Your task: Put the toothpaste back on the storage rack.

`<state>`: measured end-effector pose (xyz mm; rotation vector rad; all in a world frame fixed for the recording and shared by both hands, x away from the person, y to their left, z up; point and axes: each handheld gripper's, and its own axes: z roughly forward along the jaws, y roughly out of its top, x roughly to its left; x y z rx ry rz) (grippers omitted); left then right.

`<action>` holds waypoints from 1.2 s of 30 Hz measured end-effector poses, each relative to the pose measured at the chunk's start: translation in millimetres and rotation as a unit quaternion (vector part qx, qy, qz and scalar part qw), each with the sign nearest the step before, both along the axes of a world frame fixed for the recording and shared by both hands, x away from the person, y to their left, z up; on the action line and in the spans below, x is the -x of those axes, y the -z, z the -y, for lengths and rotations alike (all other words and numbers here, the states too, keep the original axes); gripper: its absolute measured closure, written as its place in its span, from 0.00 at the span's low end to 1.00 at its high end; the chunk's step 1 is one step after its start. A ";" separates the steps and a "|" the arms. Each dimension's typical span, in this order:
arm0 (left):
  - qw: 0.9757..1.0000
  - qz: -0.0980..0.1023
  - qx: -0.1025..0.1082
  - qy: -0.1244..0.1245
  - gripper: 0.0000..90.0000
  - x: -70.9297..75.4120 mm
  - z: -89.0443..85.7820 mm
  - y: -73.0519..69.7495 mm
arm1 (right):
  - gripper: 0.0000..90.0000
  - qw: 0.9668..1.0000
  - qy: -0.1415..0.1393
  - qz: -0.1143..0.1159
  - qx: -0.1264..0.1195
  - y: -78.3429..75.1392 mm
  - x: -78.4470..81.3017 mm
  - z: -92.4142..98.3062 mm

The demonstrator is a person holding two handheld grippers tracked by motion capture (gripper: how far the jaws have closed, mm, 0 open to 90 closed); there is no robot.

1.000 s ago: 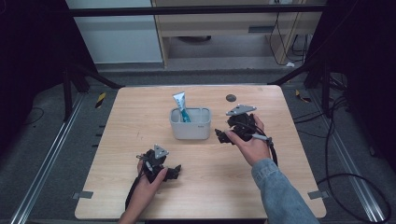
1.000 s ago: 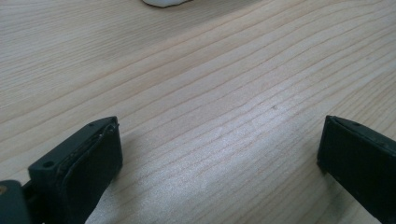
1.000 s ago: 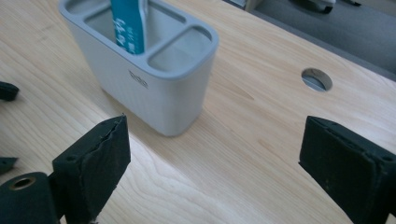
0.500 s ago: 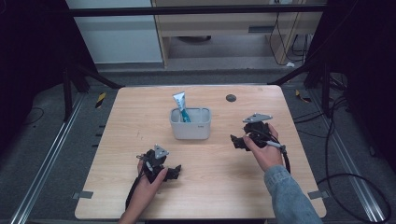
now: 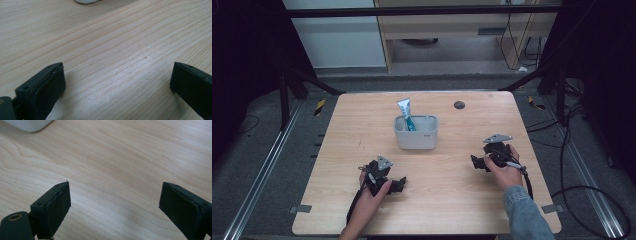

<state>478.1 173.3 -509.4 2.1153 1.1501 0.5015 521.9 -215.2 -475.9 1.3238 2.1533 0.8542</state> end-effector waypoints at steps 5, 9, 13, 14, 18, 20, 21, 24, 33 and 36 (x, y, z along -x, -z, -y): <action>1.000 0.000 0.000 0.000 0.00 0.0 0.0 0.0 | 0.12 1.000 0.005 -0.005 -0.008 9.0 1.8 2.5; 1.000 0.000 0.000 0.000 0.00 0.1 0.1 0.0 | 0.12 1.000 0.012 -0.004 -0.007 14.9 1.1 5.0; 1.000 0.000 0.000 0.000 0.00 0.1 0.1 0.0 | 0.12 1.000 0.023 -0.005 -0.010 18.8 -3.5 8.9; 1.000 0.000 0.000 0.000 0.00 0.1 0.2 0.0 | 0.12 1.000 0.026 -0.005 -0.014 19.5 -4.5 9.4; 1.000 0.000 0.000 0.000 0.00 0.1 0.1 0.0 | 0.12 0.999 0.038 -0.007 -0.027 22.0 -8.1 11.5; 1.000 0.000 0.000 0.000 0.00 0.1 0.1 0.0 | 0.12 0.999 0.043 -0.009 -0.030 23.3 -9.5 12.5; 1.000 0.000 0.000 0.000 0.00 0.1 0.1 0.0 | 0.12 0.999 0.043 -0.009 -0.030 23.3 -9.5 12.5; 1.000 0.000 0.000 0.000 0.00 0.1 0.1 0.0 | 0.12 0.998 0.046 -0.010 -0.033 25.2 -11.3 14.5; 1.000 0.000 0.000 0.000 0.00 0.1 0.2 0.0 | 0.11 0.998 0.052 -0.013 -0.032 31.6 -12.4 15.7; 1.000 0.000 0.000 0.000 0.00 0.1 0.1 0.0 | 0.11 0.998 0.053 -0.012 -0.033 32.0 -12.1 15.1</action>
